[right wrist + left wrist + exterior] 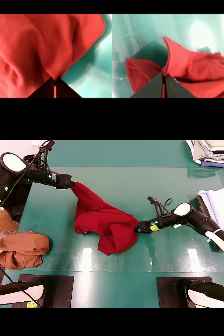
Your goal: Fold the shirts.
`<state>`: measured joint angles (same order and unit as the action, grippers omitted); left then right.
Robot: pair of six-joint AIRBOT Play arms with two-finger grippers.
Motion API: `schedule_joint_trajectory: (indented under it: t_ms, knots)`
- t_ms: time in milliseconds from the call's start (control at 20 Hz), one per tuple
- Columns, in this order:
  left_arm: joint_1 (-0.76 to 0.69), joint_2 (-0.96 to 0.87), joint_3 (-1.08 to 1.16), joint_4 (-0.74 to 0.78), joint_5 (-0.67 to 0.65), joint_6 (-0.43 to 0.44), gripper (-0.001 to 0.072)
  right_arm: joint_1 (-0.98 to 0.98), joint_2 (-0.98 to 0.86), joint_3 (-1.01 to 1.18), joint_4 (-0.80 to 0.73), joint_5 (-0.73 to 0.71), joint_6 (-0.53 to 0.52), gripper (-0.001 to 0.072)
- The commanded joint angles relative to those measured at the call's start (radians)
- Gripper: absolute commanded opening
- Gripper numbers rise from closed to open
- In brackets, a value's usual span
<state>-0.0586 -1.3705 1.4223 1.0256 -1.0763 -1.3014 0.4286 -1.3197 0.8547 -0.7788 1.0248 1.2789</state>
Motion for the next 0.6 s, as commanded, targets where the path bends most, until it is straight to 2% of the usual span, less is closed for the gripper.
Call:
schedule_joint_trajectory:
  t_ms: [0,200,550]
  knots:
    - [0.009,0.038,0.006,0.0,-0.013,0.0,0.0025,-0.006,0.004,0.088,-0.091,-0.045,-0.003,0.0017]
    - [0.045,0.197,0.126,0.004,0.008,0.001,0.0024,-0.098,0.166,0.28,-0.234,-0.011,0.034,0.0017]
    - [0.045,0.454,0.48,0.007,0.082,0.0,0.0024,-0.275,0.415,0.657,-0.246,-0.01,0.019,0.0017]
